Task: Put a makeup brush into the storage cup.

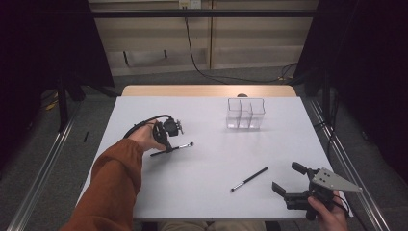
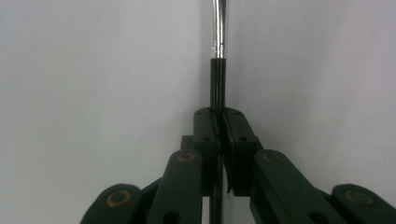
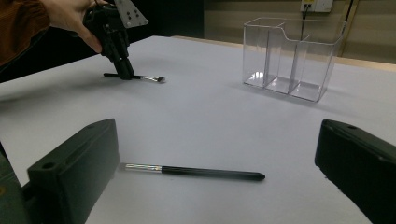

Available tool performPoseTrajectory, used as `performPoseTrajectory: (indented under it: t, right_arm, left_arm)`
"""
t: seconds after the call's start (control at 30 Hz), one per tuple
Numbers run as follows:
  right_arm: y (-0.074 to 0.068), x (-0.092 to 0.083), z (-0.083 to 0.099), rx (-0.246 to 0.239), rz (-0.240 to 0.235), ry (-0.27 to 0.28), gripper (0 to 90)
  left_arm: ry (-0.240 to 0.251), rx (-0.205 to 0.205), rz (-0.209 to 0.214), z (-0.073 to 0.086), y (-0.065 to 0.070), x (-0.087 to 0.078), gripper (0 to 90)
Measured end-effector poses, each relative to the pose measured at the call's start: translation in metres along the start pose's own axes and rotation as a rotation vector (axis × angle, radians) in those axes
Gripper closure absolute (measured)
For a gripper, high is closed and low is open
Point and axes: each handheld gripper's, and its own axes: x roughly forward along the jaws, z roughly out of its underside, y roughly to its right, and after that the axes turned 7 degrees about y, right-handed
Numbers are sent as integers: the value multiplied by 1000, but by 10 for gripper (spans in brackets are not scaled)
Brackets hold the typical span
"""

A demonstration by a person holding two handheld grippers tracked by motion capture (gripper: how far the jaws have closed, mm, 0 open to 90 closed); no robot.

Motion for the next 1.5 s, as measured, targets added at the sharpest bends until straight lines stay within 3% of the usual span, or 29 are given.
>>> performPoseTrajectory:
  t: [0.17, 0.2, 0.23, 0.27, 0.33, 0.37, 0.4, 0.5, 0.53, 0.73, 0.77, 0.83, 0.9, 0.93, 1.0, 1.03, 1.13, 1.23, 1.27, 1.33, 1.47, 1.5]
  right_arm:
    - [0, -1, 0, -1, 0, -3, 0]
    - [0, -1, 0, 0, 1, 2, 0]
    - [0, -1, 0, 0, 1, 2, 0]
    - [0, -1, 0, -1, 2, 0, 0]
    - [-1, 0, 0, -1, 1, 0, 0]
    - [-1, 0, 0, -4, -1, -3, 0]
    - [-1, 1, 0, -4, -1, -2, 0]
    - [0, 1, 0, -1, 0, -2, 0]
    - [0, 1, 0, -1, 1, -1, 0]
    - [-1, 1, 0, -1, -3, -3, 0]
    - [-1, 1, 0, -2, -3, -2, 0]
    - [0, 1, 0, -1, -2, -1, 0]
    - [0, 1, 0, -1, -1, -1, 0]
    - [0, 1, 0, -1, -2, -1, 0]
    - [0, 1, 0, -2, -3, -1, 0]
    - [-1, 1, 0, -1, -3, -2, 0]
    - [-1, 1, 0, -1, -3, -2, 0]
    - [-1, 1, 0, 0, -3, -2, 0]
    - [-1, 1, 0, -1, -3, -2, 0]
    - [-1, 1, 0, 0, -2, -3, 0]
    - [-1, 1, -1, -1, 3, 2, 0]
    - [-1, 1, -1, -1, 3, 2, 0]
  left_arm:
    - [29, -36, 30, 2, -1, -3, 849]
    - [66, -59, 46, 4, 0, -7, 849]
    - [66, -59, 46, 4, 0, -7, 849]
    - [114, -92, 41, 7, 0, -11, 849]
    - [138, -103, 45, 8, -1, -13, 849]
    - [184, -134, 47, 11, -1, -18, 849]
    - [184, -134, 47, 11, -1, -18, 850]
    - [252, -164, 55, 16, -2, -26, 849]
    - [281, -168, 51, 19, -1, -28, 849]
    - [341, -168, 36, 23, -1, -36, 849]
    - [377, -199, 31, 24, 1, -36, 849]
    - [397, -198, 32, 26, 0, -39, 849]
    - [455, -219, 15, 31, 2, -40, 849]
    - [489, -252, 4, 31, 5, -40, 849]
    - [504, -252, 6, 32, 5, -42, 849]
    - [541, -268, -14, 35, 6, -44, 849]
    - [591, -262, 1, 37, 8, -47, 849]
    - [607, -260, -23, 36, 11, -48, 849]
    - [642, -260, -30, 37, 13, -49, 849]
    - [653, -258, -45, 37, 14, -50, 849]
    - [737, -263, -77, 39, 22, -54, 849]
    - [737, -263, -77, 39, 22, -54, 849]
